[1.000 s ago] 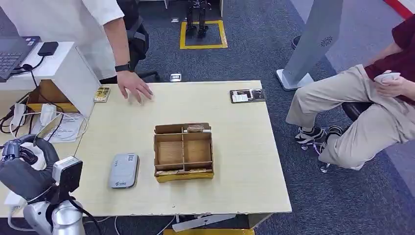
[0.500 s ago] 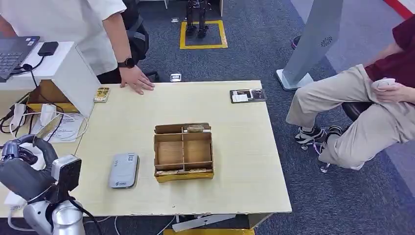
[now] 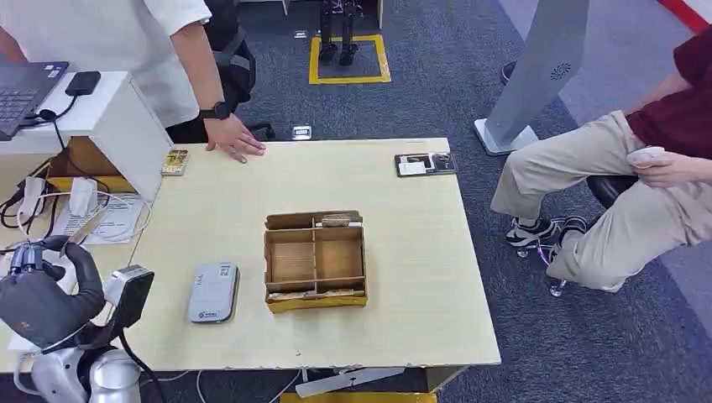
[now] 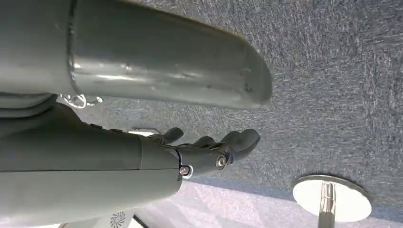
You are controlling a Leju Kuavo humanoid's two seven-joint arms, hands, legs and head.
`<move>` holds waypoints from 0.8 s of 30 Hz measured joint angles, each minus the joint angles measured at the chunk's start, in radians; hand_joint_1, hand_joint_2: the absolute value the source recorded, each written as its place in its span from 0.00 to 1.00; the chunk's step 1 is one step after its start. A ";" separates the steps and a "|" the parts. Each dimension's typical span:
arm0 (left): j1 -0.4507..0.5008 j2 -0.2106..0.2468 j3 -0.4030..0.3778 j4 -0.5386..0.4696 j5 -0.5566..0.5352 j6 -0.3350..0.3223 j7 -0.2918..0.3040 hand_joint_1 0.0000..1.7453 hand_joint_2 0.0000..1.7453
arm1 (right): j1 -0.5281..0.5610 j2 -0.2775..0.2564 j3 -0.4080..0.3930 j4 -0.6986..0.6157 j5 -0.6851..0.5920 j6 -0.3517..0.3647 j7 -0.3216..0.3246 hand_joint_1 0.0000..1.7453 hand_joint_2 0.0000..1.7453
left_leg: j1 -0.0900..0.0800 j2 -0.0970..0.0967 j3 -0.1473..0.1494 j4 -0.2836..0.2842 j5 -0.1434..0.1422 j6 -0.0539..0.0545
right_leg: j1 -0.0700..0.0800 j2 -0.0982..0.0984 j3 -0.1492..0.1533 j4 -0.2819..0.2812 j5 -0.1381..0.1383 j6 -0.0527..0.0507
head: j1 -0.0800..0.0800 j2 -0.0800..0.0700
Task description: Pass the card to the sensor for recognition and then transmit it.
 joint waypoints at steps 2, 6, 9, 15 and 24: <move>0.004 0.000 0.000 0.005 -0.009 0.000 0.007 1.00 1.00 | 0.000 0.000 0.000 0.000 -0.001 0.000 0.000 0.00 0.00 | 0.000 0.000 0.000 0.000 0.000 0.000 | 0.000 0.000 0.000 0.000 0.000 0.000 | 0.000 0.000; 0.007 -0.001 -0.001 0.013 -0.057 0.000 0.030 1.00 1.00 | 0.000 -0.002 0.000 0.002 -0.002 0.000 0.000 0.00 0.00 | 0.000 0.000 0.000 0.000 0.000 0.000 | 0.000 0.000 0.000 0.000 0.000 0.000 | 0.000 0.000; 0.014 -0.001 -0.004 0.023 -0.104 0.000 0.050 1.00 1.00 | 0.000 -0.003 0.000 0.003 -0.003 0.000 0.000 0.00 0.00 | 0.000 0.000 0.000 0.000 0.000 0.000 | 0.000 0.000 0.000 0.000 0.000 0.000 | 0.000 0.000; 0.033 -0.001 -0.031 0.049 -0.140 0.000 0.083 1.00 1.00 | 0.003 -0.006 0.009 0.005 -0.029 0.000 0.008 0.00 0.00 | 0.000 0.000 0.000 0.000 0.000 0.000 | 0.000 0.000 0.000 0.000 0.000 0.000 | 0.000 0.000; 0.060 0.000 -0.064 0.095 -0.125 0.000 0.078 1.00 1.00 | 0.006 -0.006 0.009 0.005 -0.031 0.000 0.010 0.00 0.00 | 0.000 0.000 0.000 0.000 0.000 0.000 | 0.000 0.000 0.000 0.000 0.000 0.000 | 0.000 0.000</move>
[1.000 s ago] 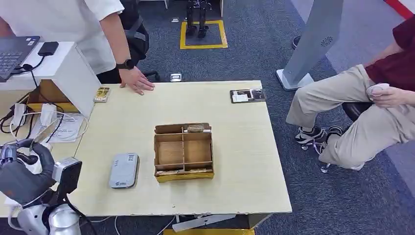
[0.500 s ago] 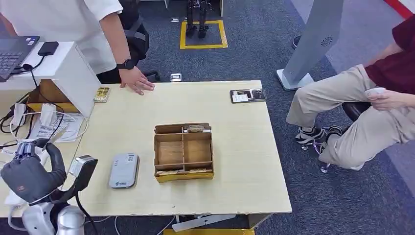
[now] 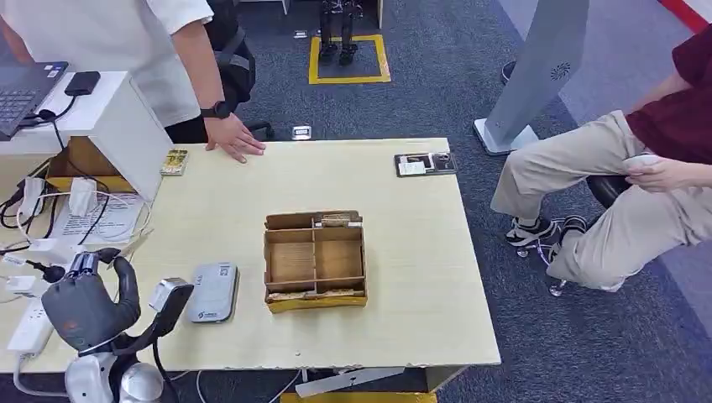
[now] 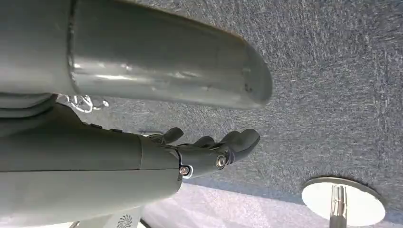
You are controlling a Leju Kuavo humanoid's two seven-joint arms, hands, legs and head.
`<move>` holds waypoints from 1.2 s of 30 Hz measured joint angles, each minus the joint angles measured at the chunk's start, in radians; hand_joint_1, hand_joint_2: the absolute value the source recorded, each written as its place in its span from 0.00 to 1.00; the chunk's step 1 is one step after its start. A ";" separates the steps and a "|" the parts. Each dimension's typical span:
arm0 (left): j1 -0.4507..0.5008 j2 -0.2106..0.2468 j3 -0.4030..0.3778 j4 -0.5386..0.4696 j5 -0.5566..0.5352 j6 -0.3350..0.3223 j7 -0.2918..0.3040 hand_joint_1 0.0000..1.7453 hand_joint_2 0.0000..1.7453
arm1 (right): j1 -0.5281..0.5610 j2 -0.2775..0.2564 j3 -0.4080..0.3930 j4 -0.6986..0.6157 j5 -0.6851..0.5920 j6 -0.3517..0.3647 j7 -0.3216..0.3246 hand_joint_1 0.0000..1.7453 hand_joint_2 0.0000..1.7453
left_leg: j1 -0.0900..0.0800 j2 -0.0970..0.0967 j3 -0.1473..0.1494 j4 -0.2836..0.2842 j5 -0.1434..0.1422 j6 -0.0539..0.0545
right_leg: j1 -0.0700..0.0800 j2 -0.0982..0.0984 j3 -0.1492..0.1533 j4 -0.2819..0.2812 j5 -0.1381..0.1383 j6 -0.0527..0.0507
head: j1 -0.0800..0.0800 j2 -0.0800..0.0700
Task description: Pass the card to the sensor for recognition and then transmit it.
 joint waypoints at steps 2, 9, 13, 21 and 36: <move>0.002 0.000 -0.003 0.009 0.000 0.000 0.005 1.00 1.00 | 0.000 0.000 0.000 0.000 0.000 0.000 0.000 0.00 0.00 | 0.000 0.000 0.000 0.000 0.000 0.000 | 0.000 0.000 0.000 0.000 0.000 0.000 | 0.000 0.000; 0.013 0.000 -0.015 0.046 0.000 0.000 0.016 1.00 1.00 | 0.000 0.000 0.000 0.000 -0.002 0.000 0.000 0.00 0.00 | 0.000 0.000 0.000 0.000 0.000 0.000 | 0.000 0.000 0.000 0.000 0.000 0.000 | 0.000 0.000; 0.014 0.000 -0.019 0.059 -0.016 0.000 0.035 1.00 1.00 | 0.000 0.000 0.000 0.000 -0.003 0.000 0.000 0.00 0.00 | 0.000 0.000 0.000 0.000 0.000 0.000 | 0.000 0.000 0.000 0.000 0.000 0.000 | 0.000 0.000; 0.017 0.000 -0.031 0.096 -0.031 0.000 0.035 1.00 1.00 | 0.000 0.000 -0.003 0.000 -0.004 0.000 -0.002 0.00 0.00 | 0.000 0.000 0.000 0.000 0.000 0.000 | 0.000 0.000 0.000 0.000 0.000 0.000 | 0.000 0.000; 0.034 0.000 -0.043 0.176 -0.102 0.001 0.068 1.00 1.00 | -0.001 0.000 -0.009 0.000 -0.011 0.000 -0.008 0.00 0.00 | 0.000 0.000 0.000 0.000 0.000 0.000 | 0.000 0.000 0.000 0.000 0.000 0.000 | 0.000 0.000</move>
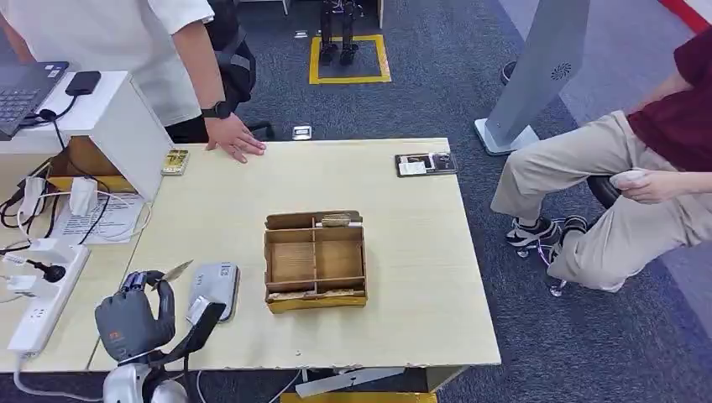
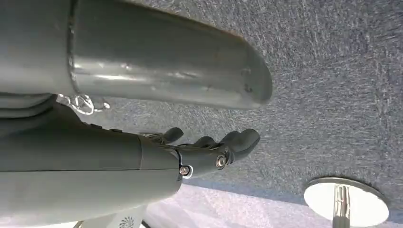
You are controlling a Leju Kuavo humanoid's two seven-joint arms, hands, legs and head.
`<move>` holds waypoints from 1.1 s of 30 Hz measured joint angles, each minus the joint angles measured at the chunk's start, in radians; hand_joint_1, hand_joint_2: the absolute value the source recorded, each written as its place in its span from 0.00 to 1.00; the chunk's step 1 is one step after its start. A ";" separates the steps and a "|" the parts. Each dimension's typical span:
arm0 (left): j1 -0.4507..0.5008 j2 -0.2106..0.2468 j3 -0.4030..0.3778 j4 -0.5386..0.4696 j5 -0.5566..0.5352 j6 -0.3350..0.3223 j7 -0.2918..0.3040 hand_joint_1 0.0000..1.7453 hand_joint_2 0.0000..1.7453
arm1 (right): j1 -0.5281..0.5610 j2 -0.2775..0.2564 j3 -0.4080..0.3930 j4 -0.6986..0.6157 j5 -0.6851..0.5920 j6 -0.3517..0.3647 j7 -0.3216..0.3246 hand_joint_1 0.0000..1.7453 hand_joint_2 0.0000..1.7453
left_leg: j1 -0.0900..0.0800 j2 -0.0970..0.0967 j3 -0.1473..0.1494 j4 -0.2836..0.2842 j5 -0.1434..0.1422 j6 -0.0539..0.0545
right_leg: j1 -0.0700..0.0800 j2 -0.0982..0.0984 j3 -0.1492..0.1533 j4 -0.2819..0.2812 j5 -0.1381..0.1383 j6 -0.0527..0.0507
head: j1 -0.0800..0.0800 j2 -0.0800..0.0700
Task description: Pass the card to the sensor for recognition and then transmit it.
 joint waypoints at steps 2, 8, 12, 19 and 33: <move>0.000 0.000 -0.004 0.019 -0.024 0.000 0.007 1.00 1.00 | 0.000 0.000 -0.002 0.000 0.000 0.000 -0.002 0.00 0.00 | 0.000 0.000 0.000 0.000 0.000 0.000 | 0.000 0.000 0.000 0.000 0.000 0.000 | 0.000 0.000; 0.002 0.000 -0.004 0.068 -0.071 0.000 0.030 1.00 1.00 | 0.000 0.000 -0.008 0.000 0.002 0.000 -0.002 0.00 0.00 | 0.000 0.000 0.000 0.000 0.000 0.000 | 0.000 0.000 0.000 0.000 0.000 0.000 | 0.000 0.000; 0.008 0.002 -0.024 0.094 -0.083 0.000 0.093 1.00 1.00 | 0.000 0.000 -0.021 0.000 0.009 0.000 -0.004 0.00 0.00 | 0.000 0.000 0.000 0.000 0.000 0.000 | 0.000 0.000 0.000 0.000 0.000 0.000 | 0.001 0.000; 0.011 0.003 -0.043 0.127 -0.103 0.000 0.117 1.00 1.00 | -0.001 0.000 -0.029 0.000 0.012 0.000 -0.004 0.00 0.00 | 0.000 0.000 0.000 0.000 0.000 0.000 | 0.000 0.000 0.000 0.000 0.000 0.000 | 0.000 0.000; 0.011 0.004 -0.059 0.153 -0.107 0.000 0.135 1.00 1.00 | 0.000 0.000 -0.030 0.000 0.015 0.000 -0.005 0.00 0.00 | 0.000 0.000 0.000 0.000 0.000 0.000 | 0.000 0.000 0.000 0.000 0.000 0.000 | 0.000 0.000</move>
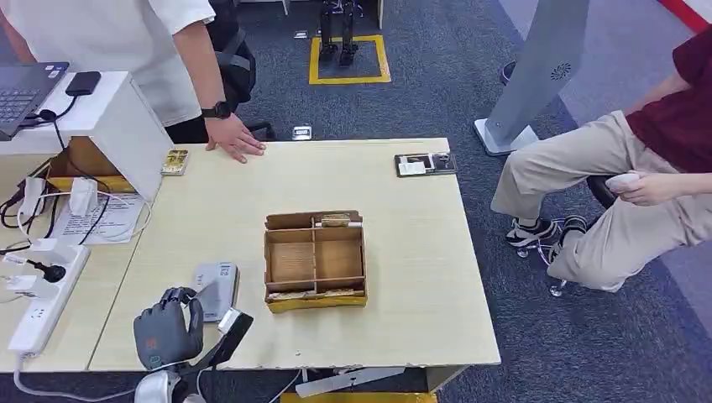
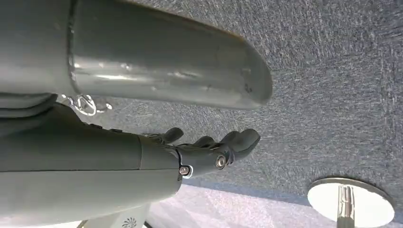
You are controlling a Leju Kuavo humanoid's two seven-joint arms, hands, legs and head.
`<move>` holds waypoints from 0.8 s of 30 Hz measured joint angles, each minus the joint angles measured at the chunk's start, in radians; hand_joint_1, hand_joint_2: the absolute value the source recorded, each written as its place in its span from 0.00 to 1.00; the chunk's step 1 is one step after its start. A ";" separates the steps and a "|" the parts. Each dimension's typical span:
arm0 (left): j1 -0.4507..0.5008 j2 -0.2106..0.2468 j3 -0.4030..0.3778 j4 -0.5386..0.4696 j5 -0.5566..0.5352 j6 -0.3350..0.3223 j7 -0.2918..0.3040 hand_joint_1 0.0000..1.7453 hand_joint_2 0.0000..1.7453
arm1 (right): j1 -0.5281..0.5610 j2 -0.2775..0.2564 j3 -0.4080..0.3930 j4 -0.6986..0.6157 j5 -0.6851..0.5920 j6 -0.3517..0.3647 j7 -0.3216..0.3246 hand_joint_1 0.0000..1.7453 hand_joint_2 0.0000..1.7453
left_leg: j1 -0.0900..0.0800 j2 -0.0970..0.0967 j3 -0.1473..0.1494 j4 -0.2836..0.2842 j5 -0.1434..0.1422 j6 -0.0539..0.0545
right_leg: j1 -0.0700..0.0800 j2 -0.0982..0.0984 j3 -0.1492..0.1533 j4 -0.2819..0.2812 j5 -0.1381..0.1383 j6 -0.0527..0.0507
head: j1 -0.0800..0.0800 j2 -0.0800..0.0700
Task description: Pass the card to the sensor for recognition and then transmit it.
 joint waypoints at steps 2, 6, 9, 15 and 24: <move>0.000 0.001 -0.005 0.004 -0.008 0.000 0.013 1.00 1.00 | 0.000 0.000 0.000 0.000 0.000 0.000 0.000 0.00 0.00 | 0.000 0.000 0.000 0.000 0.000 0.000 | 0.000 0.000 0.000 0.000 0.000 0.000 | 0.000 0.000; 0.001 0.002 -0.020 0.012 -0.017 0.000 0.040 1.00 1.00 | 0.000 0.000 0.000 0.000 0.002 0.000 0.000 0.00 0.00 | 0.000 0.000 0.000 0.000 0.000 0.000 | 0.000 0.000 0.000 0.000 0.000 0.000 | 0.000 0.000; 0.001 0.002 -0.026 0.016 -0.018 0.000 0.045 1.00 1.00 | 0.000 0.000 0.000 0.000 0.003 0.000 0.000 0.00 0.00 | 0.000 0.000 0.000 0.000 0.000 0.000 | 0.000 0.000 0.000 0.000 0.000 0.000 | 0.000 0.000; 0.005 0.003 -0.040 0.027 -0.019 0.000 0.060 1.00 1.00 | 0.000 -0.001 -0.001 0.000 0.002 0.000 0.000 0.00 0.00 | 0.000 0.000 0.000 0.000 0.000 0.000 | 0.000 0.000 0.000 0.000 0.000 0.000 | 0.000 0.000; 0.015 0.008 -0.074 0.031 -0.013 0.001 0.095 1.00 1.00 | 0.000 -0.002 -0.008 0.002 0.002 0.000 0.000 0.00 0.00 | 0.000 0.000 0.000 0.000 0.000 0.000 | 0.000 0.000 0.000 0.000 0.000 0.000 | 0.000 0.000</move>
